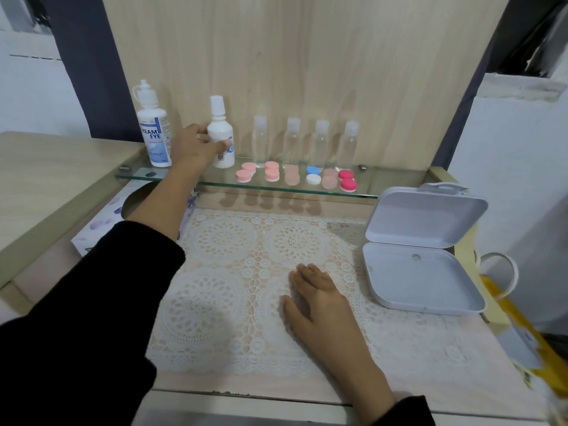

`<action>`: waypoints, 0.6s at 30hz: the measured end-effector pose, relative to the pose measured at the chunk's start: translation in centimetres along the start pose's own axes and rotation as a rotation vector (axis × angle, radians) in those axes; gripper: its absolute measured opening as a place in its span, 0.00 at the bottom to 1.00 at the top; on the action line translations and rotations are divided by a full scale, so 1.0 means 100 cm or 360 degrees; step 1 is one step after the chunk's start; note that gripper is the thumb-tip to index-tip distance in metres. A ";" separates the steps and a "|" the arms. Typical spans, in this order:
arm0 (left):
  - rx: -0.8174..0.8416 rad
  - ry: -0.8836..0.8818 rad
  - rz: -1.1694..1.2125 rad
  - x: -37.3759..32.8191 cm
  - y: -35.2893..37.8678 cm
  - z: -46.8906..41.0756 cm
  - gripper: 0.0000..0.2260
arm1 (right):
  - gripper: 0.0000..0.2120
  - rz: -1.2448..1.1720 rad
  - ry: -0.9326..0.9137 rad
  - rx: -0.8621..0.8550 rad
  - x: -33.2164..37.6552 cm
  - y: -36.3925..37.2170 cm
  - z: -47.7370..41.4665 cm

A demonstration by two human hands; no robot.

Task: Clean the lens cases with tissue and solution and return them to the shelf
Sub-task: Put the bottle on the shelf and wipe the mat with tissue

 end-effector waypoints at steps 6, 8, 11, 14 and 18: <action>0.0034 0.0037 -0.0058 0.001 -0.002 0.002 0.23 | 0.31 0.0004 0.0006 0.0019 0.002 -0.002 -0.001; 0.0051 0.0030 -0.0066 0.002 -0.003 0.002 0.23 | 0.31 0.0003 0.0012 0.0011 0.002 -0.002 -0.001; 0.0054 0.0010 -0.0112 0.004 -0.004 0.005 0.23 | 0.31 0.0000 0.0017 0.0007 0.002 -0.003 -0.001; 0.0004 0.0005 -0.0171 0.008 -0.007 0.010 0.24 | 0.28 -0.0022 0.0011 -0.0003 0.003 -0.005 0.000; -0.0098 0.0021 -0.0039 0.013 -0.016 0.023 0.23 | 0.27 -0.0010 0.0009 -0.0010 0.002 -0.004 0.000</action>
Point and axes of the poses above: each hand's wrist, its own z-axis away from the middle knuckle, its own y-axis out of the palm, x = y × z, the point moved 5 cm from there along -z, towards the middle knuckle, and after that the axes turned 15 degrees about -y, right-handed, at the moved point
